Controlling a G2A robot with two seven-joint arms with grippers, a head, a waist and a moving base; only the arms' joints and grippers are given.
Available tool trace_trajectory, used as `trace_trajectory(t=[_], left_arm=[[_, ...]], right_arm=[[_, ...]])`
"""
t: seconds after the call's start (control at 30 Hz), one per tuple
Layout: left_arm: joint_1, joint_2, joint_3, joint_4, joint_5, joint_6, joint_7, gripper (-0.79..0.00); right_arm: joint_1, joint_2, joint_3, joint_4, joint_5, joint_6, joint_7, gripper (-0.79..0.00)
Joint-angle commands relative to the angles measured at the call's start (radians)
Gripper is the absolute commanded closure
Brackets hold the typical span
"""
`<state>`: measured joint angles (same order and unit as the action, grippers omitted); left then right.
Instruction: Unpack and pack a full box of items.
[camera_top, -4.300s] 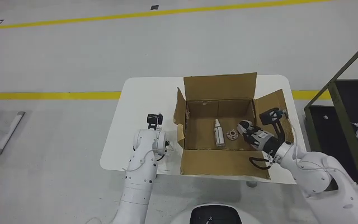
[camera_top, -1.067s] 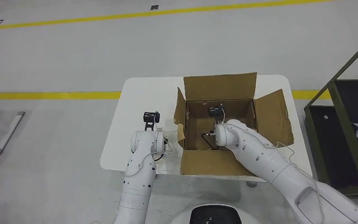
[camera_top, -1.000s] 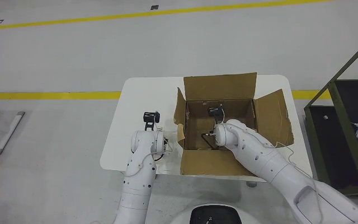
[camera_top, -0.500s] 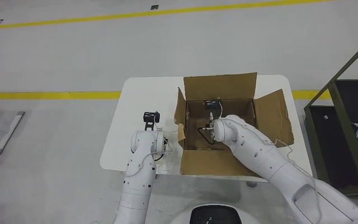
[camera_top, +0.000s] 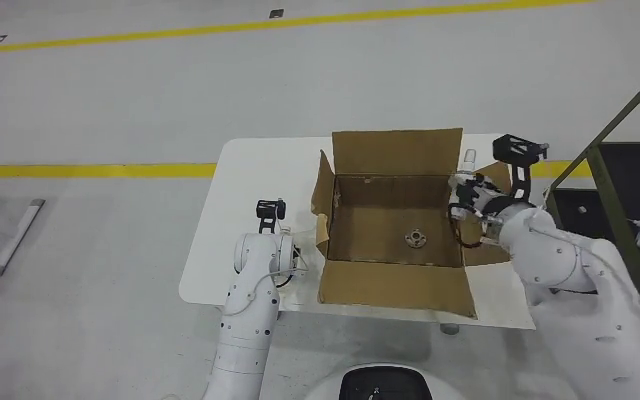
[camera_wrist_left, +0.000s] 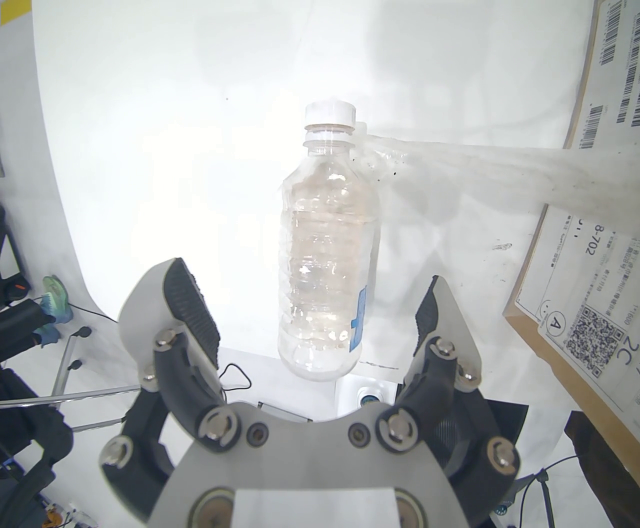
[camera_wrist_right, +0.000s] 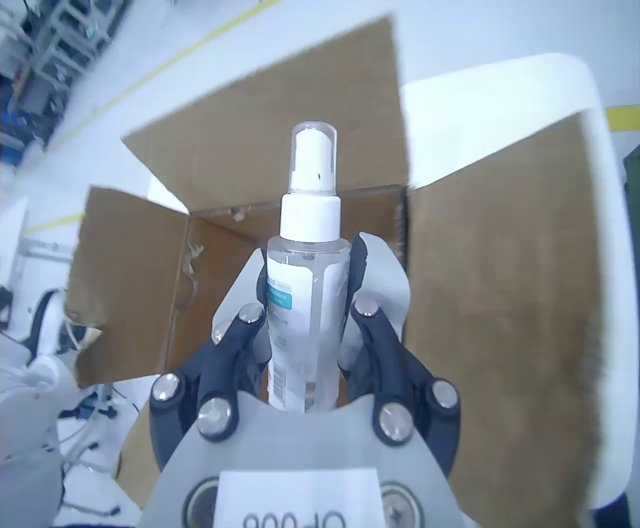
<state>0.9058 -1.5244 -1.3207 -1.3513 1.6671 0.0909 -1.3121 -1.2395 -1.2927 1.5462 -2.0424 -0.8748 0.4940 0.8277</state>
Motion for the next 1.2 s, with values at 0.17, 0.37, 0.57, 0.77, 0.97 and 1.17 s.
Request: trace_trajectory(t=[0.17,0.37,0.57,0.77,0.97,1.17], left_arm=[[0.000,0.000,0.000,0.000,0.000,0.000,0.000,-0.785],[0.000,0.000,0.000,0.000,0.000,0.000,0.000,-0.785],[0.000,0.000,0.000,0.000,0.000,0.000,0.000,-0.785],[0.000,0.000,0.000,0.000,0.000,0.000,0.000,-0.785],[0.000,0.000,0.000,0.000,0.000,0.000,0.000,-0.785],[0.000,0.000,0.000,0.000,0.000,0.000,0.000,-0.785]], right_arm=[[-0.201,0.006,0.330,-0.054,0.076,0.086,-0.102,0.000],[-0.268,0.020,0.341,0.045,-0.024,-0.010,-0.035,0.000],[-0.197,0.036,0.191,0.230,-0.224,-0.131,0.123,0.000],[-0.108,0.041,0.044,0.355,-0.369,-0.263,0.218,0.000],[-0.067,0.041,-0.018,0.406,-0.429,-0.291,0.272,0.000],[-0.046,0.039,-0.032,0.456,-0.430,-0.293,0.273,-0.314]])
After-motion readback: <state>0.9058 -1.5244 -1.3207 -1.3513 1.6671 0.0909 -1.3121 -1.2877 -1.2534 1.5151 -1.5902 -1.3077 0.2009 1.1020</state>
